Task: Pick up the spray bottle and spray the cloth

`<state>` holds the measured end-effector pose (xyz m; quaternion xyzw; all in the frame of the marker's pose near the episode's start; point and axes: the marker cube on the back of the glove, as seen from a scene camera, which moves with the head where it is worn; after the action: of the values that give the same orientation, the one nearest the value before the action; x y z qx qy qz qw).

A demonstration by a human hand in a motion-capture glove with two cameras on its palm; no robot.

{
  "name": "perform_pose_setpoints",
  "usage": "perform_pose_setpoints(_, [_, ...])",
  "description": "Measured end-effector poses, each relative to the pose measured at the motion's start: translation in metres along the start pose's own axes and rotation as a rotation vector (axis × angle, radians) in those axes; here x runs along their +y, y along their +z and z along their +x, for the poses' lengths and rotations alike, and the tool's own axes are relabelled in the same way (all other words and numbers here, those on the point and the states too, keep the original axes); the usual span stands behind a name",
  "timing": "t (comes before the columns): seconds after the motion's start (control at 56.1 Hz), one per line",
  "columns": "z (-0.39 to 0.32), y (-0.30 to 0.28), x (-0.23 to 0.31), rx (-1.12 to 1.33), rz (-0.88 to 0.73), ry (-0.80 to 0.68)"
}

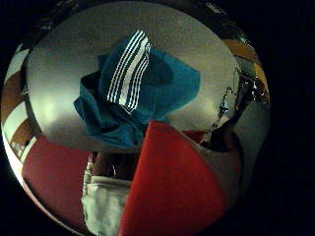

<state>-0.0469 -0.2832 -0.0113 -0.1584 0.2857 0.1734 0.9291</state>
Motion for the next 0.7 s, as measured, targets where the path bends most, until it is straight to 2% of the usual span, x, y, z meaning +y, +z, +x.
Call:
perform_pose_setpoints(0.054, [0.003, 0.004, 0.002, 0.05, -0.002, -0.019])
perform_pose_setpoints(0.143, [-0.005, 0.002, 0.002, -0.039, -0.006, -0.021])
perform_pose_setpoints(0.214, [0.001, 0.004, 0.003, 0.034, -0.009, 0.009])
perform_pose_setpoints(0.303, [0.009, -0.003, 0.01, -0.02, 0.017, -0.112])
perform_pose_setpoints(0.41, [0.019, -0.022, 0.017, -0.114, 0.07, -0.141])
perform_pose_setpoints(0.696, [-0.002, -0.106, 0.048, -0.914, 0.296, -0.258])
